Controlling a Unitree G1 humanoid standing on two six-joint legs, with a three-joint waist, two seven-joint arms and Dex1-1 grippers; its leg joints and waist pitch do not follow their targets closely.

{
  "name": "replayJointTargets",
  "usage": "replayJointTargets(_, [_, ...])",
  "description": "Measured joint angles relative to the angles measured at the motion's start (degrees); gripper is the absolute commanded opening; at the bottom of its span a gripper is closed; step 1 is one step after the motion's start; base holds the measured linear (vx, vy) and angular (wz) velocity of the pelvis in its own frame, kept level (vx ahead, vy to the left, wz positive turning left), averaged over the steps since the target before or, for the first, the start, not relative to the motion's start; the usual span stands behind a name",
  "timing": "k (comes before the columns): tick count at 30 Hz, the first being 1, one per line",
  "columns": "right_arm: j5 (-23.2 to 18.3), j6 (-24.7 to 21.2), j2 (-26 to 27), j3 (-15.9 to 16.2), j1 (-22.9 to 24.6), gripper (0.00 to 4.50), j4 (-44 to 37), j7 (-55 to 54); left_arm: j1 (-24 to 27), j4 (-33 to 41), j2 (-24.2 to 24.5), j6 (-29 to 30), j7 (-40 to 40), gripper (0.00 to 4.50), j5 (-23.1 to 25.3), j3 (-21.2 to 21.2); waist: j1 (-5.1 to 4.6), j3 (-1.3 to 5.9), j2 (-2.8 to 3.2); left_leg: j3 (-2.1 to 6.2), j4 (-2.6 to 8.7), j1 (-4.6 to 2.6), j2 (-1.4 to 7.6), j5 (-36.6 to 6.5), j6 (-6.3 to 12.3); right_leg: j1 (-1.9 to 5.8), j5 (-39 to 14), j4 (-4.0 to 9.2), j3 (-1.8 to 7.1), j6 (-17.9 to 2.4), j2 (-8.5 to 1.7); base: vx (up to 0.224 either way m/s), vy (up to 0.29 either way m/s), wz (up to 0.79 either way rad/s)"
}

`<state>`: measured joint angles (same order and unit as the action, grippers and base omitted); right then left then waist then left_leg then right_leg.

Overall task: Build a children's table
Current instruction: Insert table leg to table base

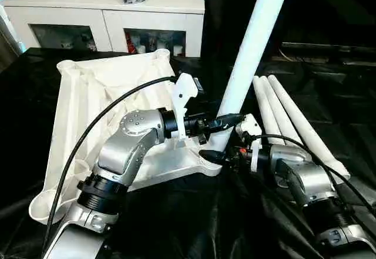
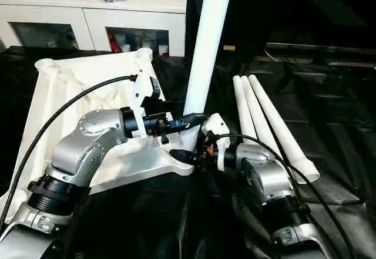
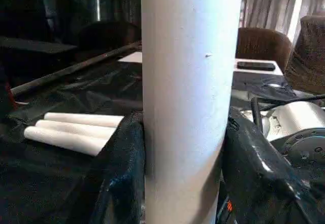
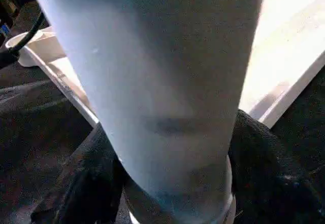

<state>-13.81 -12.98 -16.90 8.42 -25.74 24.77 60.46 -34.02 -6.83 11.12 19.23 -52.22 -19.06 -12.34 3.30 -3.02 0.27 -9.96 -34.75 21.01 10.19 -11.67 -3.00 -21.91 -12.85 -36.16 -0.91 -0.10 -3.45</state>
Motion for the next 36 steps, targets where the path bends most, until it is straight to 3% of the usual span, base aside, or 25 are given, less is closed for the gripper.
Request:
replayJointTargets(2, [0.0,0.0,0.1,0.0,0.0,2.47,0.0,0.0,0.0,0.2,0.2,0.1,0.0,1.85,0.0,-0.4,0.0,0.0,0.0,0.0,0.03,-0.01,0.0,0.0,0.0,0.0,0.0,0.01,0.0,0.0,0.0,0.0,0.0,0.0])
replayJointTargets(4, [0.0,0.0,0.1,0.0,0.0,2.46,0.0,0.0,0.0,0.3,0.3,0.4,0.0,2.55,0.0,-0.4,-0.01,0.0,0.0,0.0,0.05,0.0,-0.01,0.0,0.0,0.0,0.0,0.02,0.0,0.0,0.0,0.0,0.0,0.0])
replayJointTargets(10, [-0.1,-0.5,0.4,0.3,0.1,2.46,-1.1,-0.4,2.7,0.0,2.6,1.6,0.7,2.96,1.5,-0.8,-0.17,-0.06,0.08,-0.01,0.25,0.05,-0.01,0.1,-0.15,-0.12,0.0,0.1,-0.01,0.0,0.02,0.0,0.0,0.0])
replayJointTargets(17, [-0.1,-0.5,1.5,0.4,0.1,2.45,-1.2,-0.7,9.4,3.5,9.0,1.1,-1.3,2.99,1.9,0.0,-1.11,-0.07,0.09,-0.01,0.42,0.06,0.01,0.1,-0.19,-0.16,0.0,0.27,-0.01,0.0,0.08,0.0,0.0,0.0])
replayJointTargets(21, [-0.1,-0.5,1.3,0.1,0.2,2.45,-1.2,-1.2,12.3,4.1,12.5,1.5,-2.6,2.99,2.6,0.7,-0.96,-0.09,0.06,-0.01,0.44,0.07,0.01,0.1,-0.19,-0.13,0.0,0.35,-0.02,0.0,0.07,0.0,0.0,0.0])
replayJointTargets(25, [0.0,-0.5,1.8,0.3,0.3,2.45,-1.2,-1.9,14.8,4.9,14.9,0.1,-3.6,2.99,4.9,-1.5,-1.05,-0.09,0.07,-0.01,0.44,0.04,-0.01,0.1,-0.19,-0.12,0.0,0.34,0.0,0.0,0.06,0.0,0.0,0.0])
replayJointTargets(26, [-0.1,-0.5,1.8,0.3,0.3,2.45,-1.2,-1.9,15.8,4.9,15.6,-0.2,-3.7,2.7,5.9,-2.6,-1.1,-0.09,0.08,-0.02,0.45,0.03,-0.01,0.1,-0.19,-0.12,0.0,0.33,0.01,0.0,0.06,0.0,0.0,0.0])
replayJointTargets(36, [0.0,-0.5,2.0,0.3,0.3,2.45,-1.2,-2.4,16.7,3.2,16.6,1.6,-1.5,1.79,11.7,-6.5,-1.16,-0.09,0.09,-0.01,0.47,0.03,-0.01,0.1,-0.22,-0.13,0.0,0.31,-0.01,0.0,0.07,0.0,0.0,0.0])
